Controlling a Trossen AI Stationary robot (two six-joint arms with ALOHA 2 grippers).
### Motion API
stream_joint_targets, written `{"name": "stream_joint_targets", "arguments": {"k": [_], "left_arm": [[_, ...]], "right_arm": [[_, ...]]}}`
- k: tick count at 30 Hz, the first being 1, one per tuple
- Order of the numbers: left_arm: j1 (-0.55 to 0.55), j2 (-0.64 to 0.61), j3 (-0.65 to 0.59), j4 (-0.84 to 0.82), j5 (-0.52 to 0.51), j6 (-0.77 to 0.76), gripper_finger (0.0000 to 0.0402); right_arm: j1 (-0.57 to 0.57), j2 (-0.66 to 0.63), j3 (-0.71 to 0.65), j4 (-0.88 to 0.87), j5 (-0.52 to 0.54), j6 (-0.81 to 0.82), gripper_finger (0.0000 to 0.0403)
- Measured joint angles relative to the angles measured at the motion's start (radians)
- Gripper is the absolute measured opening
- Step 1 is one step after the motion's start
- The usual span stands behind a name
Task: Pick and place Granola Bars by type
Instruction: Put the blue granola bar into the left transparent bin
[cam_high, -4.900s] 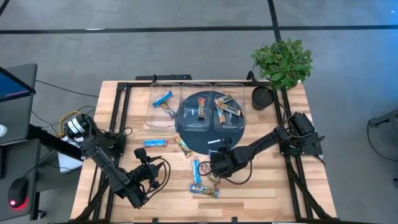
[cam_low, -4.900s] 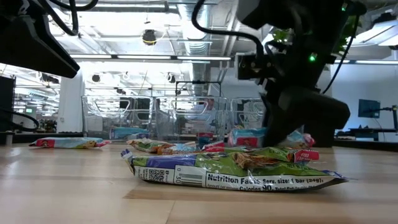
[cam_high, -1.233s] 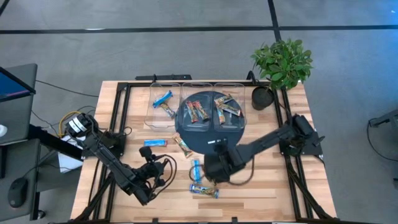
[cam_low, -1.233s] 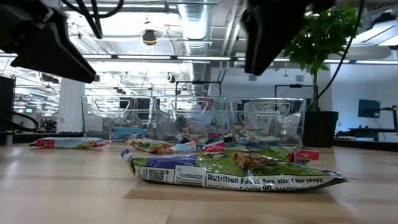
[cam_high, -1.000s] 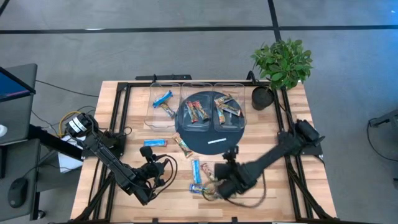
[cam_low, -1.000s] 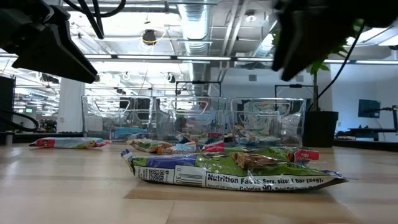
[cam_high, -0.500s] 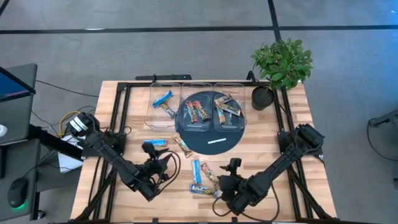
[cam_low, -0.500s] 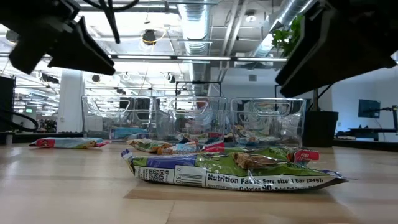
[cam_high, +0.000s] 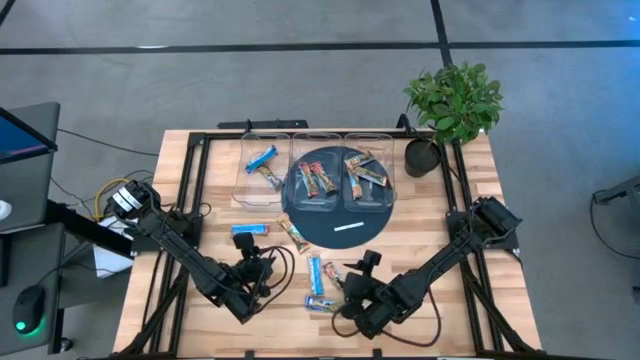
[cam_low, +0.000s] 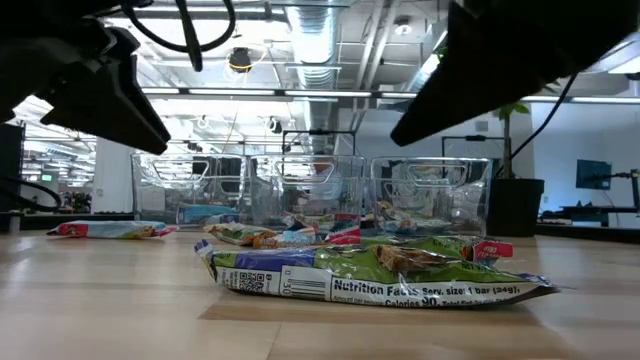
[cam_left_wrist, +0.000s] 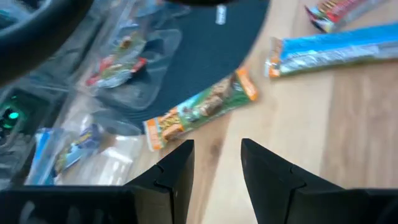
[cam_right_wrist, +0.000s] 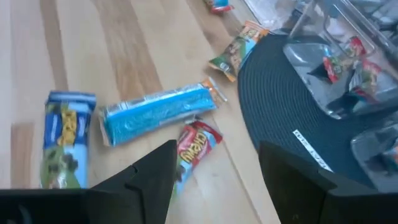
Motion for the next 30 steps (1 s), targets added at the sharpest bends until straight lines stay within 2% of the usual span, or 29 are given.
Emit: {"name": "stream_joint_targets", "arguments": {"k": [4, 7, 14, 23, 30], "left_arm": [[0.0, 0.0, 0.0, 0.059, 0.071, 0.131, 0.0128], [0.0, 0.0, 0.0, 0.137, 0.126, 0.289, 0.0128], [0.016, 0.0, 0.0, 0.441, 0.286, 0.565, 0.0128], [0.047, 0.0, -0.086, 0.893, 0.568, 0.78, 0.0128], [0.077, 0.0, -0.182, 1.185, 0.609, 0.842, 0.0128]], "right_arm": [[0.006, 0.0, 0.0, 0.044, -0.002, 0.015, 0.022], [0.014, 0.0, 0.0, 0.065, -0.002, 0.015, 0.022], [0.015, 0.0, 0.0, 0.066, -0.004, 0.016, 0.022], [0.028, 0.0, 0.001, 0.001, -0.005, 0.145, 0.022], [0.084, 0.0, 0.001, -0.046, -0.005, 0.242, 0.022]]}}
